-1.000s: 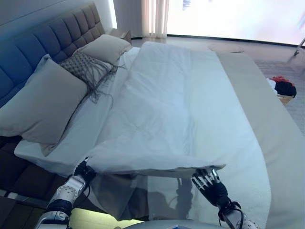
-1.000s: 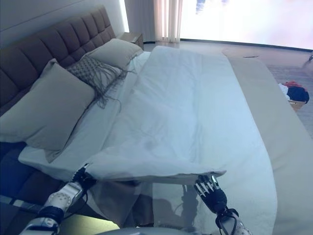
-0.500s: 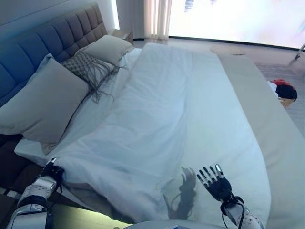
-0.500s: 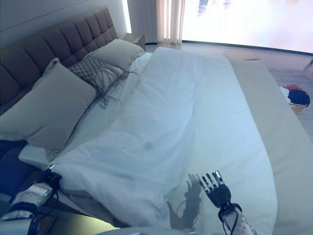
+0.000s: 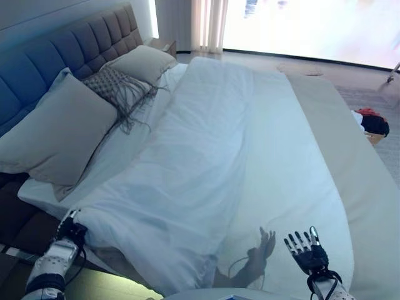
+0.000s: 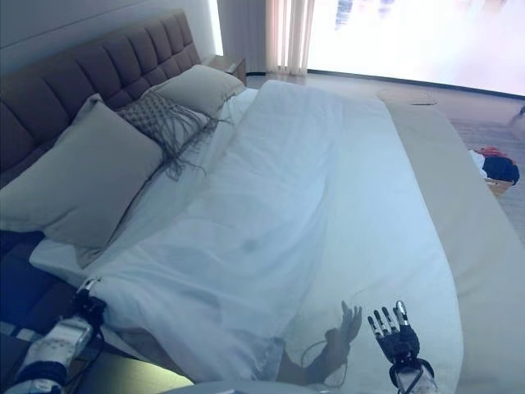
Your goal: Make the bed neatly
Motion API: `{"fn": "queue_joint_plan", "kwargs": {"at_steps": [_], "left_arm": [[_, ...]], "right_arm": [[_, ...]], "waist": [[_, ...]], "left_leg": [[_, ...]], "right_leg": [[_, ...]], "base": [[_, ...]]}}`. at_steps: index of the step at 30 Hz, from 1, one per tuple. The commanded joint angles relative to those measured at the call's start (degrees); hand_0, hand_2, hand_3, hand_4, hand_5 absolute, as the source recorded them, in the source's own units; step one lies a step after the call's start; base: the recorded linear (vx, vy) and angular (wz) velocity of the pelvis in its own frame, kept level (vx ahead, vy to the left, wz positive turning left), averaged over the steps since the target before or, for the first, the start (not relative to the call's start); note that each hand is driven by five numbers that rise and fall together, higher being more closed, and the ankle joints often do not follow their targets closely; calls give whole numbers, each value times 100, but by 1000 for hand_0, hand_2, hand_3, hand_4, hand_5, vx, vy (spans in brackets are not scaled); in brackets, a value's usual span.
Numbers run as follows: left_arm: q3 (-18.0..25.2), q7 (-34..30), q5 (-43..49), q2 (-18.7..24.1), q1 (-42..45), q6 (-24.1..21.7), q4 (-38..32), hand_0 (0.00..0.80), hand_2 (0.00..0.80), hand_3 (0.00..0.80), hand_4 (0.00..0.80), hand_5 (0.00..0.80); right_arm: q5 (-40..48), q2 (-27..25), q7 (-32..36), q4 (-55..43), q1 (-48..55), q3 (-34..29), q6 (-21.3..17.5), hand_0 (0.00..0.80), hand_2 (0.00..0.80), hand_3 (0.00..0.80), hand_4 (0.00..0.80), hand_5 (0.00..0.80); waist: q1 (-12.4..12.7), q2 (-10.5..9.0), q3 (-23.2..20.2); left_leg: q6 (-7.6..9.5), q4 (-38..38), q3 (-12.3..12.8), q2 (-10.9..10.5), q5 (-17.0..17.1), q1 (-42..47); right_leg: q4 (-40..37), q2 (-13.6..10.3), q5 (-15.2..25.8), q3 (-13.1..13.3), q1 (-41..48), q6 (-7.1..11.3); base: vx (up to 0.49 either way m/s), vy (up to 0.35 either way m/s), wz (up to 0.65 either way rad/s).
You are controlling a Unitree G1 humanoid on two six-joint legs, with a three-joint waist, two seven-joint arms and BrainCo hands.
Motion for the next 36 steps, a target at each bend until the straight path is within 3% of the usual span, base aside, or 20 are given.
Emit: {"fn": "queue_joint_plan", "kwargs": {"at_steps": [1, 8, 12, 13, 15, 16, 17, 19, 21, 26, 31, 36], "left_arm": [[590, -508, -64, 184, -315, -835, -414, 800, 800, 800, 800, 800], [401, -1236, 713, -204, 181, -1140, -1002, 800, 800, 800, 800, 800], [391, -1181, 719, -437, 266, -1116, -1334, 800, 800, 800, 800, 800], [393, -1191, 754, -486, 276, -1100, -1375, 800, 800, 800, 800, 800], [340, -1173, 773, -635, 365, -1099, -1456, 800, 800, 800, 800, 800], [291, -1127, 819, -773, 496, -1166, -1569, 800, 800, 800, 800, 800], [276, -1095, 834, -825, 550, -1184, -1610, 800, 800, 800, 800, 800], [124, -1046, 761, -908, 614, -1337, -1619, 800, 800, 800, 800, 800], [39, -968, 581, -915, 544, -1366, -1596, 800, 800, 800, 800, 800], [-162, -862, 292, -939, 333, -1382, -1491, 800, 800, 800, 800, 800], [-284, -868, 356, -1040, 302, -1505, -1384, 800, 800, 800, 800, 800], [-298, -860, 473, -1075, 326, -1440, -1253, 800, 800, 800, 800, 800]], "right_arm": [[87, -81, 297, -719, -98, -526, -331, 0, 0, 0, 0, 0], [-332, 283, 541, -1032, -177, -583, -544, 0, 0, 0, 0, 0], [-510, 565, 686, -952, -321, -420, -688, 0, 0, 0, 0, 0], [-506, 634, 726, -939, -328, -390, -707, 0, 0, 0, 0, 0], [-492, 747, 854, -971, -212, -316, -771, 0, 0, 0, 0, 0], [-430, 774, 906, -1031, -94, -228, -814, 0, 0, 0, 0, 0], [-398, 775, 919, -1058, -44, -196, -811, 0, 0, 0, 0, 0], [-346, 730, 942, -1123, 88, -110, -826, 0, 0, 0, 0, 0], [-250, 613, 887, -1119, 96, 16, -892, 0, 0, 0, 0, 0], [-184, 372, 626, -1204, 62, 113, -1003, 0, 0, 0, 0, 0], [-70, 300, 636, -1176, -43, 38, -893, 0, 0, 0, 0, 0], [-257, 387, 661, -1185, -44, -1, -678, 0, 0, 0, 0, 0]], "waist": [[268, 70, 3], [359, -82, 77], [448, -127, 171], [466, -121, 193], [493, -108, 209], [542, -104, 213], [563, -102, 207], [637, -133, 196], [666, -142, 200], [708, -30, 304], [577, 6, 279], [460, 266, 173]], "left_leg": [[65, 1019, -297, 337, -357, -294], [399, 1308, -144, -228, -780, -325], [581, 1168, 61, -487, -901, -339], [648, 1151, 54, -523, -896, -371], [771, 1147, -38, -586, -842, -441], [825, 1121, -71, -593, -755, -464], [838, 1106, -87, -590, -711, -475], [849, 1110, -154, -615, -579, -575], [746, 1173, -241, -619, -450, -717], [307, 1414, -500, -364, 247, -1307], [141, 1651, -635, 213, 406, -1227], [-48, 1083, -808, 793, 868, -761]], "right_leg": [[467, -642, 570, 113, -641, 304], [227, -1187, 1146, 355, -723, 520], [345, -1371, 1572, 184, -1156, 562], [631, -1276, 1437, 196, -1260, 562], [1331, -896, 1147, 247, -1434, 535], [1766, -595, 979, 182, -1532, 483], [1882, -487, 928, 161, -1565, 449], [1792, -76, 776, -12, -1447, 225], [945, 241, 523, -115, -1103, -123], [377, 615, 418, -128, -702, -360], [352, 617, 358, -90, -623, -483], [654, 557, 98, -57, -661, -482]], "base": [[-14, 175, -1], [-14, 134, -7], [-145, 43, -24], [-170, 38, -40], [-120, 18, -36], [-92, -39, -20], [-96, -95, -14], [-82, -169, -8], [-76, -202, -12], [-112, -100, 20], [-59, 31, 6], [33, 196, -1]]}}
